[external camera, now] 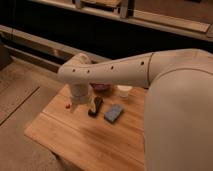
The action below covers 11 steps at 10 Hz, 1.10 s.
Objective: Place the pepper on the white sponge
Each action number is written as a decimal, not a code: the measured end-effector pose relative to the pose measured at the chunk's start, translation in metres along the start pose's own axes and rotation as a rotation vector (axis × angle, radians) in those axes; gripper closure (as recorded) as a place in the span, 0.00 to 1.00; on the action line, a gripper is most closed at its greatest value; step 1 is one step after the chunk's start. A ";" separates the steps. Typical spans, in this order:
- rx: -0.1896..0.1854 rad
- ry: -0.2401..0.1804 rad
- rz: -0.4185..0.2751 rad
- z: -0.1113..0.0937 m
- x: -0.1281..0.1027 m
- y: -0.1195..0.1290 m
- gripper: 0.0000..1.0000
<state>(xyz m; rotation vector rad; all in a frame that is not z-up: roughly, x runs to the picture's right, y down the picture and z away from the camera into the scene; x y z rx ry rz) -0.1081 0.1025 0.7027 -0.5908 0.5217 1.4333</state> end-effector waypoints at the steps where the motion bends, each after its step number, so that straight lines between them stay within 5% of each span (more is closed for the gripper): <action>1: 0.000 0.000 0.000 0.000 0.000 0.000 0.35; 8: -0.001 -0.006 0.015 -0.002 -0.003 0.001 0.35; 11: -0.037 -0.052 0.171 -0.016 -0.034 0.014 0.35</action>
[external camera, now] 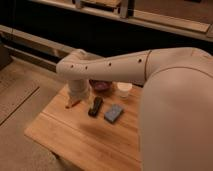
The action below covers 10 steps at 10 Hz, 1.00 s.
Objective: Place the pepper on the white sponge
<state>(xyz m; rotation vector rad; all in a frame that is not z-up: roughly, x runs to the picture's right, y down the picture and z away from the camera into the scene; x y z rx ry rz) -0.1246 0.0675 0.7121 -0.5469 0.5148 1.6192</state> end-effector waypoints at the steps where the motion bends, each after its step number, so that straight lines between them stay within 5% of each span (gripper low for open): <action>1: -0.016 -0.030 0.078 -0.004 -0.018 0.003 0.35; 4: -0.056 -0.069 0.237 -0.002 -0.057 -0.005 0.35; 6: -0.075 -0.073 0.274 0.003 -0.079 -0.010 0.35; 10: 0.004 -0.055 0.081 0.006 -0.100 0.014 0.35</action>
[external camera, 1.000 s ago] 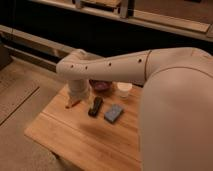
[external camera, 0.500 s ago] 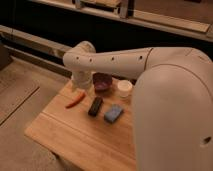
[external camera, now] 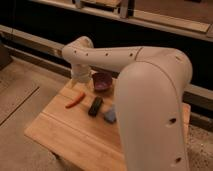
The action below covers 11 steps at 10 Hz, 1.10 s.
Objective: Place the pepper on the white sponge
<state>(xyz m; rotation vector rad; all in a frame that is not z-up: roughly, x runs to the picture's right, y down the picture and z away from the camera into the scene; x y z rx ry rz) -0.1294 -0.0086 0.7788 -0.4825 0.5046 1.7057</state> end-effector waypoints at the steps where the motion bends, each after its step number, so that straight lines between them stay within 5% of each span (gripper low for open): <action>1: 0.018 -0.001 -0.071 -0.001 -0.007 0.013 0.35; 4: -0.009 -0.008 -0.108 0.001 -0.013 0.023 0.35; 8: -0.085 0.017 -0.043 0.028 -0.005 -0.004 0.35; 11: -0.062 0.030 -0.092 0.041 -0.005 0.000 0.35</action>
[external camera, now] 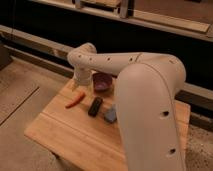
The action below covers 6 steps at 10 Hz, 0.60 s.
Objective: Place the pepper on the white sponge
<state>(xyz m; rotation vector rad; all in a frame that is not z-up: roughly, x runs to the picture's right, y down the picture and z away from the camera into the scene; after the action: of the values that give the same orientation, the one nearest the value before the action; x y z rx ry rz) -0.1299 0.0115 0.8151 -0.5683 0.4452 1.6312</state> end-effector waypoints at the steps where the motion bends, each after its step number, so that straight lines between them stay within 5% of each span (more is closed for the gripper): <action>1: 0.014 0.000 -0.034 0.001 -0.004 0.009 0.35; 6: 0.022 0.047 -0.090 0.023 -0.008 0.043 0.35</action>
<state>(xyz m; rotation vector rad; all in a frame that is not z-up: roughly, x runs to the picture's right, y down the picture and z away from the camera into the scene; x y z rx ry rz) -0.1745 0.0124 0.8369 -0.6033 0.4653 1.5281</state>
